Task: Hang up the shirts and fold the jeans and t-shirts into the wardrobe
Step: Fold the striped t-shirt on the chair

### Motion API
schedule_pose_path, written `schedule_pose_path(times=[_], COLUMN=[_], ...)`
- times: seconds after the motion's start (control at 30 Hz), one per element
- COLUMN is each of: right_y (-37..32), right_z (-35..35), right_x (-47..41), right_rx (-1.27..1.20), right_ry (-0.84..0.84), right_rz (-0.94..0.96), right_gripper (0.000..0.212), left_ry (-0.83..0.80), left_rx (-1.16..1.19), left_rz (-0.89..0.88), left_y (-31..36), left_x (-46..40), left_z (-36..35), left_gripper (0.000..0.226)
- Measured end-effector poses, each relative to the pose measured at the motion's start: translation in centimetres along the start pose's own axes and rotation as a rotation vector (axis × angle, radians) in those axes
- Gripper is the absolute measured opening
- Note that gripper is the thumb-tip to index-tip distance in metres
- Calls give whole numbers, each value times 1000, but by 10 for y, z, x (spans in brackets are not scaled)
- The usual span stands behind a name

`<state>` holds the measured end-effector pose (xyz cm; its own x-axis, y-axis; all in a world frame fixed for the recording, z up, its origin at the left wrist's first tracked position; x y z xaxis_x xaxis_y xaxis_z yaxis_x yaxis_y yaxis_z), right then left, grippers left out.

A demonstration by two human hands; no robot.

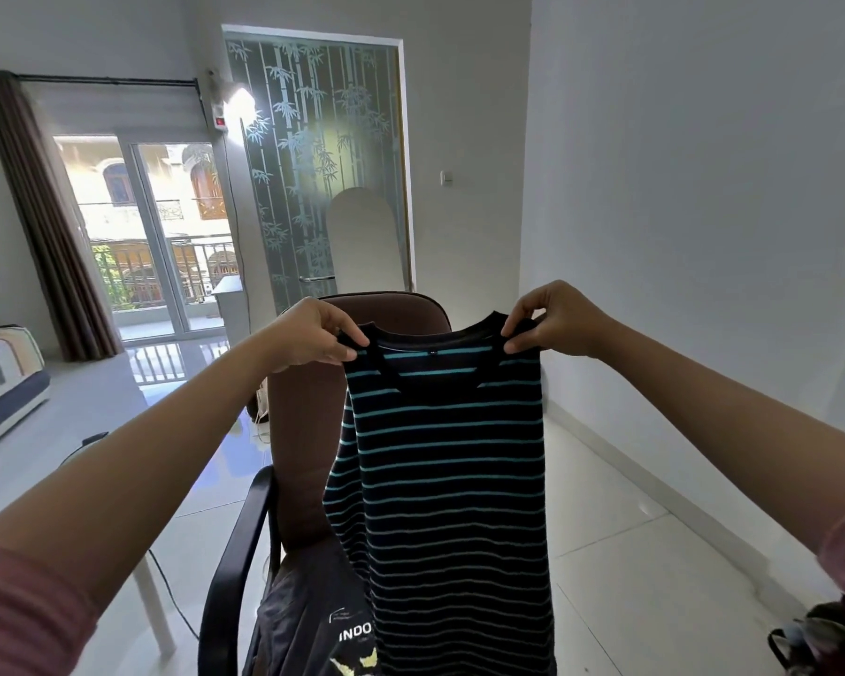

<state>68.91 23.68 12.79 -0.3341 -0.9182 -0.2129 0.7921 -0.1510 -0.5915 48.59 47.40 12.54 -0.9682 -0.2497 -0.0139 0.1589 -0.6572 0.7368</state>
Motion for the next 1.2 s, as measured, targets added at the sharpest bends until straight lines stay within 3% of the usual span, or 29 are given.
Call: schedule_pose_path(times=[0.17,0.57,0.77,0.87,1.0,1.2], right_y=[-7,-5,-11,-17,-19,-14], right_z=[-6,-18,-23,-24,-25,-24], right_x=[2,14,14,14,13,13], right_rx=[-185,-184,-176,-207,-257,-345], right_ry=[-6,44,-11,-44,-67,-67], right_rz=[41,40,29,14,-6,0], right_gripper=[19,24,22,20,25,31], left_ry=[70,204,24,-38,-64,13], left_rx=[106,213,412,424,404,321], left_rz=[64,-5,-93,-74,-39,-55], left_y=[-3,-13,-5,-6,-9,-10], left_x=[-2,8,14,16,22,31], left_z=[-3,-12,-13,-10,-7,-8], left_gripper=[25,30,46,36,19,23])
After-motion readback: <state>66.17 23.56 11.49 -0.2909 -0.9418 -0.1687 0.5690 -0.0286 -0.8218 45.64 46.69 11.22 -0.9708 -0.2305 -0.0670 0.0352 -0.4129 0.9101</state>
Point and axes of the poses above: each hand's wrist, its own x-axis away from the middle knuckle, its own z-axis out of the back of the hand, y = z × x, the point moved 3 cm from there along -x, towards the middle knuckle, and after that the axes turned 15 degrees about -y, right-handed, at the moved point
